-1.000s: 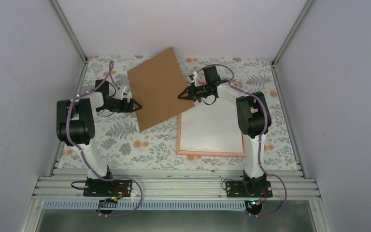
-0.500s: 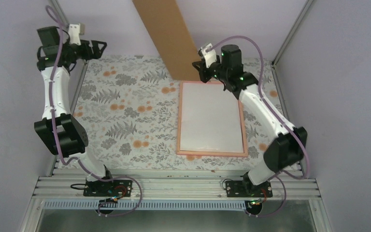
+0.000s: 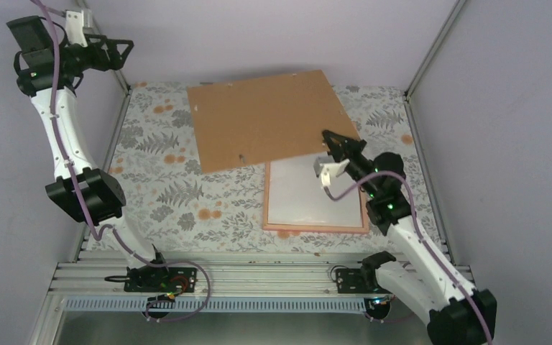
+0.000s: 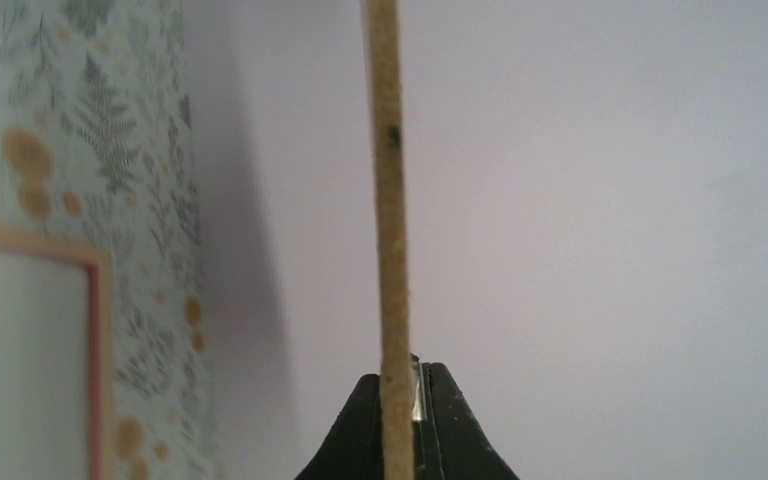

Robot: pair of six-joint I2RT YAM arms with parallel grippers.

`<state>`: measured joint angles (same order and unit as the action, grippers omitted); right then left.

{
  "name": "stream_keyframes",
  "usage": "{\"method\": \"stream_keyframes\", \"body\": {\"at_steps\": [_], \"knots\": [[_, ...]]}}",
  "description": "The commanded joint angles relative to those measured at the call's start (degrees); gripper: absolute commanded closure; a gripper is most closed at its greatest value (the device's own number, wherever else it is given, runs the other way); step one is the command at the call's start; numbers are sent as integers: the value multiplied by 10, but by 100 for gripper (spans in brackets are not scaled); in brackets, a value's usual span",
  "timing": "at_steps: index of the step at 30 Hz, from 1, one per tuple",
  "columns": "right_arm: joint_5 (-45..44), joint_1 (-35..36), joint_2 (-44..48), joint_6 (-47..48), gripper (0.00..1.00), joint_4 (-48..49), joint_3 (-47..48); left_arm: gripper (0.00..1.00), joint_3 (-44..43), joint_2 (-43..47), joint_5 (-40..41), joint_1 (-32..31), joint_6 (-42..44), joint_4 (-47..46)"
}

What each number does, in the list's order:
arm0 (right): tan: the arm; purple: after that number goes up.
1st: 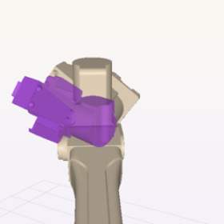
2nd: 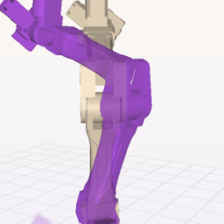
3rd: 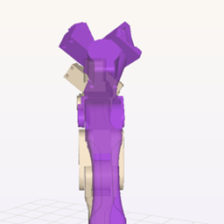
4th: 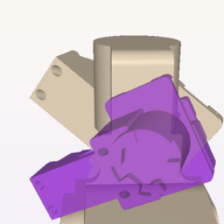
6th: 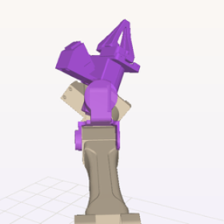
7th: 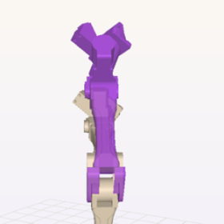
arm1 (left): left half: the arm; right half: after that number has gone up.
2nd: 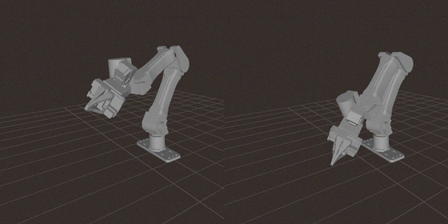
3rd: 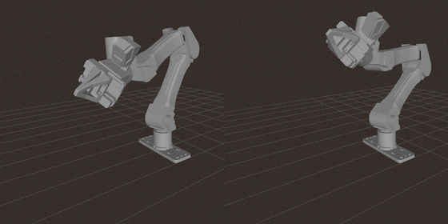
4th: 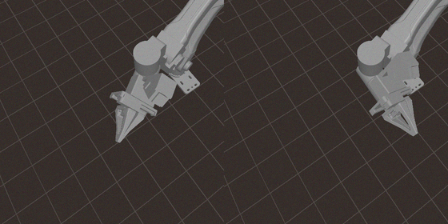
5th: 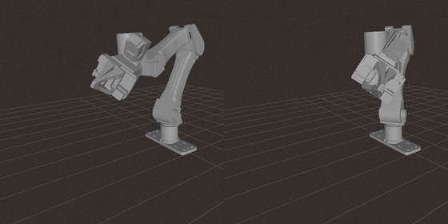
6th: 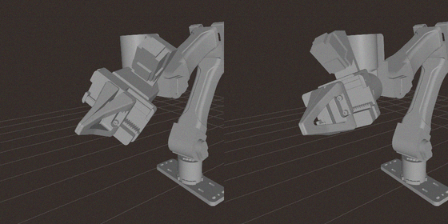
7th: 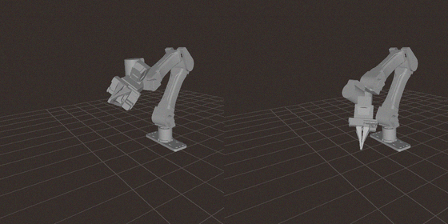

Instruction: Put the photo into the frame

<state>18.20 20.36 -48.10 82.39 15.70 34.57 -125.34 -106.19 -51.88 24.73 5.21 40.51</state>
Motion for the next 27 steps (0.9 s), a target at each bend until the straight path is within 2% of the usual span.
{"method": "stream_keyframes", "body": {"at_steps": [1, 4, 7, 8, 13, 19, 27], "knots": [[128, -8, 107, 137, 96, 101, -50, 0, 18, -23, -150, -60, 52, 114], [170, -7, 174, 154, 96, 25, -66, 2, 51, -23, -191, -140, 145, 214], [217, -8, 238, 176, 96, -66, -73, 11, 72, -45, -230, -209, 247, 351], [230, -8, 255, 185, 96, -89, -77, 13, 92, -46, -237, -226, 258, 370], [268, -8, 310, 214, 96, -173, -93, 17, 199, -12, -272, -269, 267, 372], [264, -8, 349, 217, 96, -235, -99, 19, 295, 31, -290, -263, 276, 372], [263, -7, 363, 207, 96, -259, -102, 19, 415, 94, -309, -271, 292, 373]]}}
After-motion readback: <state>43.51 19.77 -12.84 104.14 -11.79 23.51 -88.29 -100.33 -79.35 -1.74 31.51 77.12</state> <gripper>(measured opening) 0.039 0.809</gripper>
